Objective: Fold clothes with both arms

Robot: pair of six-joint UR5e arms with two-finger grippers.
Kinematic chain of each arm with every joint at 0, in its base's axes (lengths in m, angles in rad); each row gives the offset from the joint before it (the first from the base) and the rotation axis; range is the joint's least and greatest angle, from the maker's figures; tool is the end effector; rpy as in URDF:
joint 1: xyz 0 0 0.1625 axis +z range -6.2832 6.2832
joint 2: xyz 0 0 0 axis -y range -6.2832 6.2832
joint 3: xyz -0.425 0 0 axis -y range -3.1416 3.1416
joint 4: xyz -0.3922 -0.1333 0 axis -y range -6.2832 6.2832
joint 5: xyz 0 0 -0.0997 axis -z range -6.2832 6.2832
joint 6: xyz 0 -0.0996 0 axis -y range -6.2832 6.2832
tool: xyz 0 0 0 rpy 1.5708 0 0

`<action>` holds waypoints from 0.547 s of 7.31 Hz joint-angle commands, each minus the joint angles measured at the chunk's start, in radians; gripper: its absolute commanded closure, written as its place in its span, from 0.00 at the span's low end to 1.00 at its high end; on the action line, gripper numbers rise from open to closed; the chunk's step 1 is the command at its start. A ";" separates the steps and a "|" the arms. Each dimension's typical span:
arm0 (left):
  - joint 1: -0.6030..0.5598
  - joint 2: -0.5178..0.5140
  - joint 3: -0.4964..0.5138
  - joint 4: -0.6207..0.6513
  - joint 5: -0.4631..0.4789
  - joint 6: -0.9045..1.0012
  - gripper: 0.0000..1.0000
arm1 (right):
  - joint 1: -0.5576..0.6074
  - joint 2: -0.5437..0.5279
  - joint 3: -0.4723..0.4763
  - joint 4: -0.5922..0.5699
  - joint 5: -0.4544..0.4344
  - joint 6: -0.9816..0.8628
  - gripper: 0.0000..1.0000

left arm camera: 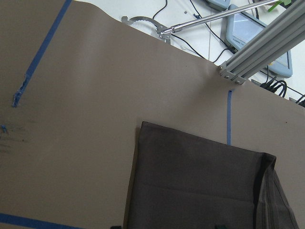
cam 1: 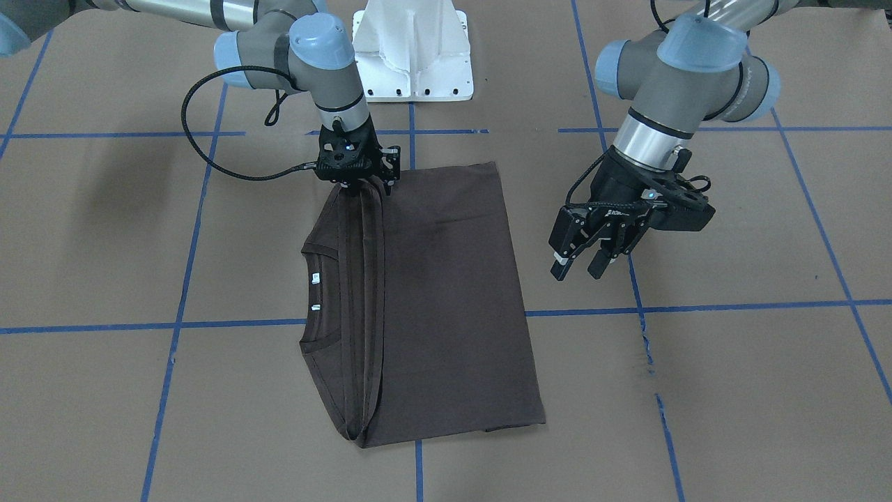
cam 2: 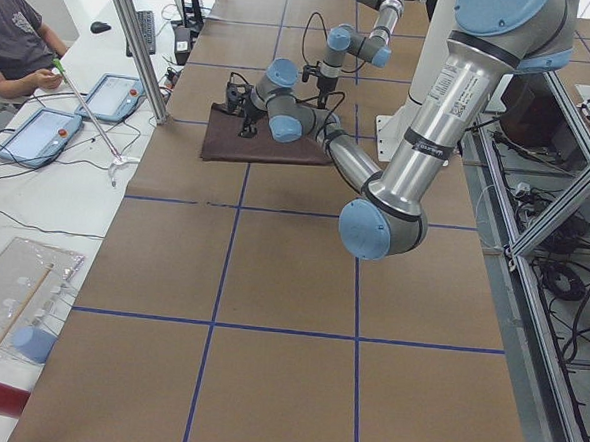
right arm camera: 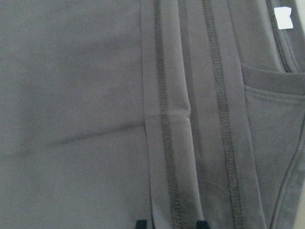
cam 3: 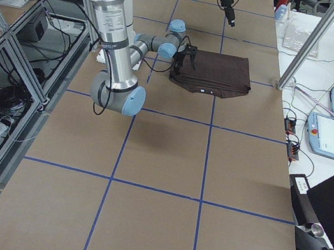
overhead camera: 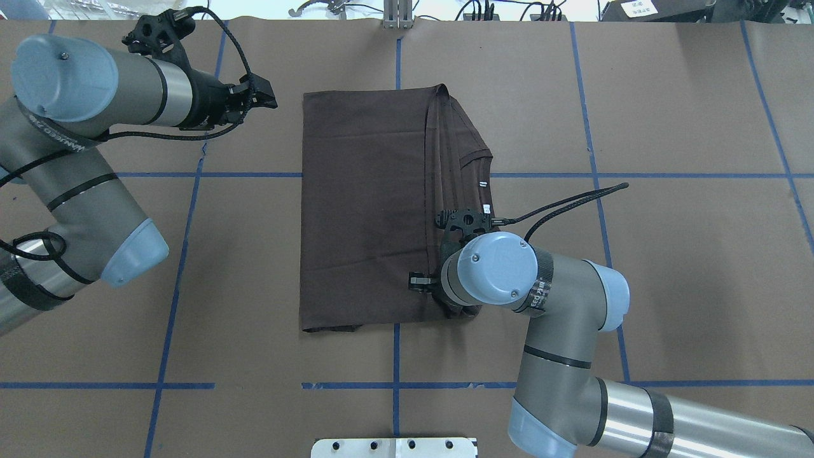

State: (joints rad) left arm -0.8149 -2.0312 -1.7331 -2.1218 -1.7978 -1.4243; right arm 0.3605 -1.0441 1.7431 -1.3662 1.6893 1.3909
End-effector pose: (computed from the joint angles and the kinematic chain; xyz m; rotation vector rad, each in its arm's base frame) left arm 0.3552 -0.5385 0.2601 0.3660 1.1390 -0.4547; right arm -0.5684 -0.3441 0.2604 0.1346 -0.8996 0.1144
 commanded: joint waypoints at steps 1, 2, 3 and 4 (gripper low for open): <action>0.000 -0.003 0.004 -0.001 0.000 -0.001 0.28 | 0.003 -0.026 0.024 0.007 -0.002 -0.003 1.00; 0.002 -0.006 0.006 -0.001 0.000 -0.019 0.28 | 0.005 -0.075 0.080 0.007 0.009 -0.003 1.00; 0.005 -0.009 0.006 0.000 0.000 -0.034 0.28 | 0.006 -0.099 0.108 0.006 0.012 -0.004 1.00; 0.003 -0.011 0.004 0.000 0.000 -0.036 0.28 | 0.012 -0.102 0.111 0.006 0.010 -0.004 1.00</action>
State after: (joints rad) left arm -0.8117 -2.0392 -1.7280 -2.1220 -1.7978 -1.4522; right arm 0.3673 -1.1296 1.8361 -1.3603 1.6986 1.3872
